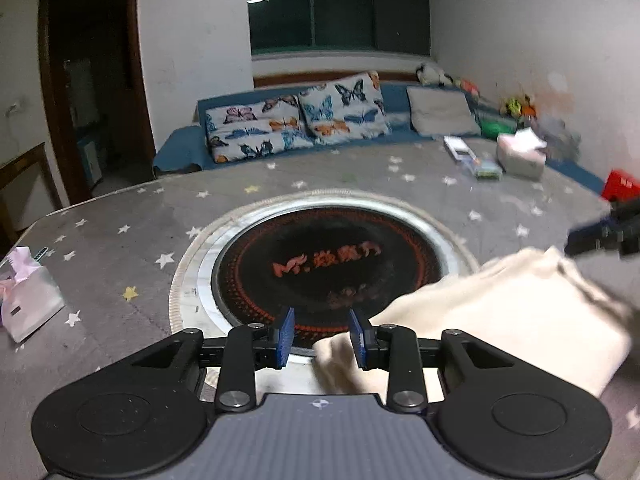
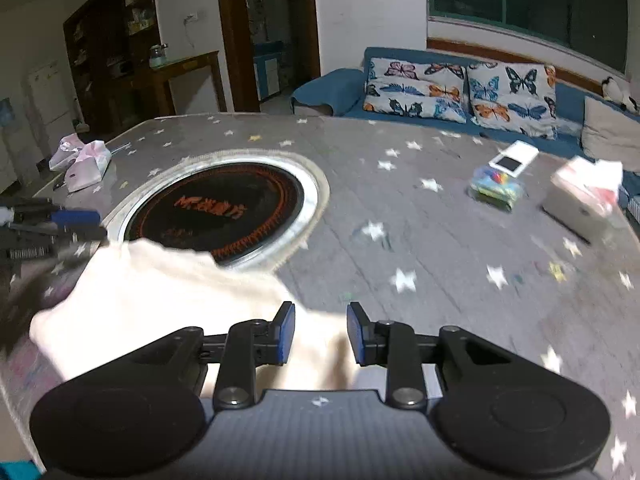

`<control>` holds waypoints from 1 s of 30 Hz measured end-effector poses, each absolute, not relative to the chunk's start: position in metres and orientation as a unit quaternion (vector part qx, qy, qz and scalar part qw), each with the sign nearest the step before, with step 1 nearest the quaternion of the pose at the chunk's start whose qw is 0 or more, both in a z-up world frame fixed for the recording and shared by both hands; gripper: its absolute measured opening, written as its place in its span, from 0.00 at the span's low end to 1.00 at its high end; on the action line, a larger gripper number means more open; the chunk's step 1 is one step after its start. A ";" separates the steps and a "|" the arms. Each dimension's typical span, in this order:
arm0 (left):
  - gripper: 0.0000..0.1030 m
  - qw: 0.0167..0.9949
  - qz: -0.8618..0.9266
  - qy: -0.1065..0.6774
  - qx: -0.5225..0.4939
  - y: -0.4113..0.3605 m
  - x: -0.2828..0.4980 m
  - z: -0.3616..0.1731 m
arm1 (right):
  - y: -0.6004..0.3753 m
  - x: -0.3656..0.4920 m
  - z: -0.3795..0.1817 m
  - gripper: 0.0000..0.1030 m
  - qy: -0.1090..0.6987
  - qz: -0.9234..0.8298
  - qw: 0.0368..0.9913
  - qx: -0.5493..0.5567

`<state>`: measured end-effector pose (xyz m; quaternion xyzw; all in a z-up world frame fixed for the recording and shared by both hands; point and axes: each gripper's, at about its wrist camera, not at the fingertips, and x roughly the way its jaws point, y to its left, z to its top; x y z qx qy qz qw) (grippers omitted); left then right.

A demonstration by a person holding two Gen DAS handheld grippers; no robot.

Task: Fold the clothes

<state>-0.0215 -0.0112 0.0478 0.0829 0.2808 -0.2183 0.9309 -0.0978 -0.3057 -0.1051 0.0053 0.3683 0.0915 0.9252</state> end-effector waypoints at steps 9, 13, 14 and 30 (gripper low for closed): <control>0.32 0.915 -0.285 0.270 0.088 -0.058 -0.065 0.047 | -0.305 -0.104 -0.127 0.26 0.381 0.091 0.920 0.028; 0.32 0.906 -0.300 0.284 0.094 -0.071 -0.073 0.038 | -0.305 -0.103 -0.131 0.18 0.374 0.085 0.922 0.044; 0.32 0.904 -0.303 0.287 0.096 -0.073 -0.074 0.035 | -0.305 -0.104 -0.131 0.15 0.371 0.081 0.924 0.043; 0.33 0.897 -0.302 0.307 0.099 -0.073 -0.077 0.022 | -0.267 -0.108 -0.131 0.13 0.352 0.054 0.929 -0.097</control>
